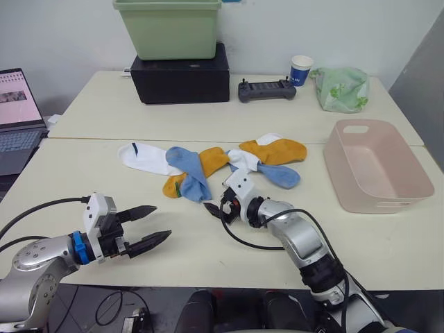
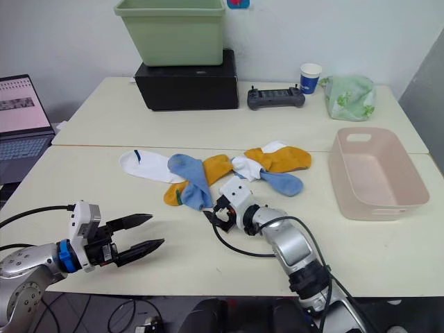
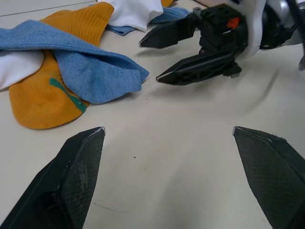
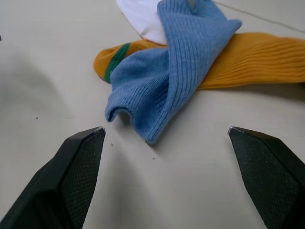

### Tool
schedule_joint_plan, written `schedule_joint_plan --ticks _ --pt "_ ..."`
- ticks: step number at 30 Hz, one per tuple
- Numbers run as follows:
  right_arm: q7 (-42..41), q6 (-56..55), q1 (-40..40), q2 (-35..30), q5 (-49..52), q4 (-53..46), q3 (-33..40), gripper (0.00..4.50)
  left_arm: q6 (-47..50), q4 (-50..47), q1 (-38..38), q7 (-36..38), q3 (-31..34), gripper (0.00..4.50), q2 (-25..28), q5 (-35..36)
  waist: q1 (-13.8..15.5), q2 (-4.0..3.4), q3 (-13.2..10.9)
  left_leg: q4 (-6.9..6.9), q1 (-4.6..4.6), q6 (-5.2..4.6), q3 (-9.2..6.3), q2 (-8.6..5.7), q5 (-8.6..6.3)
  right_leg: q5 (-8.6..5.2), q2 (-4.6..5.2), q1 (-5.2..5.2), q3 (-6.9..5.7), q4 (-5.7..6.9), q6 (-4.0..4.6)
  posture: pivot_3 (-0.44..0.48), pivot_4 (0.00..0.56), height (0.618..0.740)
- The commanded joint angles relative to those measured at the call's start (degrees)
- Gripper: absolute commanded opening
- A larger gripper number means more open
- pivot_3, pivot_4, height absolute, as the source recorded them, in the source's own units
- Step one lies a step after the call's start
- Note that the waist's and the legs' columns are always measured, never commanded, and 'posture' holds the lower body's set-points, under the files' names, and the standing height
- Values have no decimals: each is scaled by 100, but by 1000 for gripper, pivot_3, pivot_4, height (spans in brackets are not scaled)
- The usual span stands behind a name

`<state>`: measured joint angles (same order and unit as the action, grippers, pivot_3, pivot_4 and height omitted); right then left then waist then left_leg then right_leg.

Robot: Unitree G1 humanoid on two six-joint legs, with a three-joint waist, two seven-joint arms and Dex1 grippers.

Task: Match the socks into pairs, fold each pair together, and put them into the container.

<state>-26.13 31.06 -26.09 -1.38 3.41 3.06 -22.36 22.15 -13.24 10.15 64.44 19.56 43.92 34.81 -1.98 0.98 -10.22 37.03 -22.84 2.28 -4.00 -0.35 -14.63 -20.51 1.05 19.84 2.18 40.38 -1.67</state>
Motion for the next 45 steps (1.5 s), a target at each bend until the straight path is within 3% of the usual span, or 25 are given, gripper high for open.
schedule_joint_plan --ticks 1,12,21,26,31,38,45 --pt "47 -187 -209 172 9 162 103 3874 -96 -135 -11 61 168 4500 106 60 -2 0 0 0 -1 0 1 0 0 0 0 7 0 3 0 0 150 720" --pt "-72 -121 -334 387 113 230 160 54 -122 -134 -223 -92 127 4500 38 13 -36 0 0 -1 -5 0 8 2 0 -1 0 22 8 34 0 0 150 720" --pt "-1257 474 -296 -913 416 -1716 -12 18 -234 68 -332 -270 113 4500 29 -102 -36 2 -1 -2 -12 0 9 3 0 -1 0 22 9 39 0 0 150 720" --pt "-2440 223 -257 -2770 424 -2908 83 18 -249 165 -375 -200 92 4500 91 -150 0 3 -5 -1 -16 0 9 1 0 -3 3 19 6 25 1 0 150 720" --pt "-3072 -1366 -196 -4308 -308 -2793 113 18 -59 214 -387 -16 -140 4500 313 -255 9 6 -8 -3 -16 0 8 2 0 -3 2 9 4 22 2 0 150 720" --pt "-3336 -2789 -543 -4949 -966 -2714 221 18 -384 173 -581 -22 -595 4500 222 -578 -23 8 -11 -3 -17 0 15 5 0 -3 0 10 9 25 2 0 150 720" --pt "-3430 -2414 -143 -4837 -777 -3136 316 18 -1101 379 -1457 -411 -1596 4500 -349 -1437 47 14 -14 3 -18 0 12 2 0 -3 2 -6 6 17 2 0 150 720"
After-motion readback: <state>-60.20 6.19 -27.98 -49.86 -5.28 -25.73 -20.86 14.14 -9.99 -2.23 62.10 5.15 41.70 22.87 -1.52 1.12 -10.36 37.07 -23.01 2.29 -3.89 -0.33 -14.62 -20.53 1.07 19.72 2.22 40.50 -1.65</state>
